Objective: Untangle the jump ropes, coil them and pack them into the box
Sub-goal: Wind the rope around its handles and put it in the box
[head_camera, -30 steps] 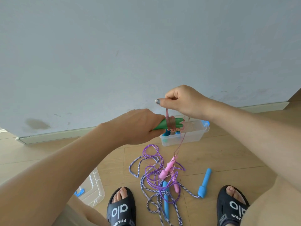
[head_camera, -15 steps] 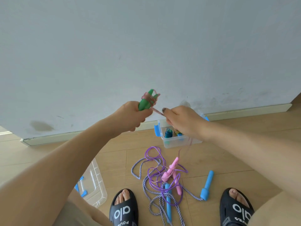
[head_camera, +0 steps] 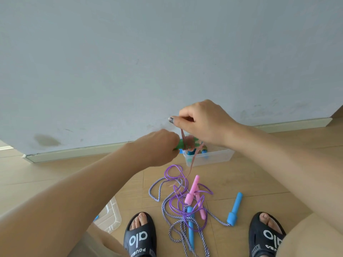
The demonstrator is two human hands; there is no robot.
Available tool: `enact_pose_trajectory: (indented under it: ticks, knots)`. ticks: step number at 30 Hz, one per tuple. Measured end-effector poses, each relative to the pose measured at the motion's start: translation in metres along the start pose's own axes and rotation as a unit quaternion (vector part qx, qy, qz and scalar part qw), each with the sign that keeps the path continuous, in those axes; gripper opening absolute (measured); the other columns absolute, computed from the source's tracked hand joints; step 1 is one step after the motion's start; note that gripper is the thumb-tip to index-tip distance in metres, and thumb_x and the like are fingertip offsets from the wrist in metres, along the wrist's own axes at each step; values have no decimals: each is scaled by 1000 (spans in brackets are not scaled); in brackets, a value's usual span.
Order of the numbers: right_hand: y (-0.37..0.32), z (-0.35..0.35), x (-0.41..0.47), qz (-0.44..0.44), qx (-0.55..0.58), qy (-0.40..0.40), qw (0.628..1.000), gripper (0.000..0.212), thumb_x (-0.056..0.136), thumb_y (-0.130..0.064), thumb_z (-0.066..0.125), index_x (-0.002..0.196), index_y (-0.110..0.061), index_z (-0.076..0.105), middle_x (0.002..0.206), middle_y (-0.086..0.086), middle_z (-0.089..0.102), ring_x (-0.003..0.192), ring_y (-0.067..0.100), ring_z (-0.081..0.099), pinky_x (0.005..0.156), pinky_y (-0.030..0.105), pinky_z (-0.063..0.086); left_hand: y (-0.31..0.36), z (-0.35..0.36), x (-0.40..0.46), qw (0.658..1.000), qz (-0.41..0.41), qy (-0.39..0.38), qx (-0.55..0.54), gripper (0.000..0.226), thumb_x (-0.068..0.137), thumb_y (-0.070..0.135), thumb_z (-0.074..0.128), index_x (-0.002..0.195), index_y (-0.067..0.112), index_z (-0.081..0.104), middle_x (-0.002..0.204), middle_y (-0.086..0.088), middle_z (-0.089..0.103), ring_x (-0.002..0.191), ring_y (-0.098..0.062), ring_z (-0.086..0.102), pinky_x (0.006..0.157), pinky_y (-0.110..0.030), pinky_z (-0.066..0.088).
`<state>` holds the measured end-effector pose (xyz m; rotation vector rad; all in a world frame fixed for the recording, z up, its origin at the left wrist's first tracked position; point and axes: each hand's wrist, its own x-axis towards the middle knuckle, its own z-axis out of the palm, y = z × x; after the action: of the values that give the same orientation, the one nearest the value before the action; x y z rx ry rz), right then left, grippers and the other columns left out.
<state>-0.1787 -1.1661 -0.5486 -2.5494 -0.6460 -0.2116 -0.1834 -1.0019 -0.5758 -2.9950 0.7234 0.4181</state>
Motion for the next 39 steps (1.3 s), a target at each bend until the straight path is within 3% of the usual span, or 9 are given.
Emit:
enact_pose_trajectory:
  ticks: [6,10,15,17,19,21,25,30,39]
  knots:
    - [25,5,10,78,104,-72,989,58,96,-50,55,57,-17,25,48,-6,22,49,14,21,53,32,20,9,-13,-10,995,80,55,-40,27,99,36,50,82,14,52,63,3,45,56,-11,43,57,-32,34]
    - [36,12,6,147,233,-150,950,56,96,-48,57,58,-11,40,58,7,32,52,17,28,51,27,25,4,-19,-19,983,103,77,-130,22,95,32,57,82,14,56,62,4,50,57,-9,45,56,-28,35]
    - [40,15,3,178,277,-145,933,38,95,-8,50,61,-16,36,48,-10,30,44,8,23,45,19,22,-2,-30,-21,955,53,76,-281,26,93,28,63,74,15,51,53,13,44,49,-6,38,48,-17,32]
    - [36,20,-1,202,279,-140,928,32,95,-18,47,65,-15,37,52,-5,28,50,14,20,43,19,20,-6,-31,-17,944,21,78,-320,31,93,28,64,73,10,48,53,13,41,47,-7,35,47,-17,31]
    - [35,28,-6,217,254,-131,933,44,99,-39,42,62,-16,36,50,-4,31,53,18,22,49,26,24,-11,-31,-12,925,-16,87,-369,34,93,29,63,74,6,46,58,3,42,50,-13,38,48,-24,35]
    - [30,29,-11,227,218,-125,941,51,101,-41,36,57,-15,36,41,-12,35,48,16,29,55,30,29,-21,-29,-6,912,-60,87,-397,30,93,28,62,74,9,47,60,-2,43,51,-18,38,50,-26,35]
    - [10,17,-20,158,117,-123,973,54,103,-42,37,57,-15,38,46,-8,40,49,16,35,54,31,31,-38,-20,1,943,-110,58,-309,30,92,27,59,72,9,45,64,-5,44,56,-21,38,55,-28,33]
    - [-2,-2,-16,77,65,-56,993,49,98,-36,49,56,-15,33,50,-4,33,51,17,28,50,32,24,-32,-11,1,994,-44,20,-101,28,96,27,51,72,19,41,70,4,47,61,-13,44,54,-30,30]
    - [10,-10,-1,45,75,-33,996,53,98,-41,53,58,-16,28,53,-3,26,52,14,22,51,31,20,-8,-12,-4,997,59,48,23,14,100,31,44,95,19,50,75,4,47,68,-22,53,59,-32,35]
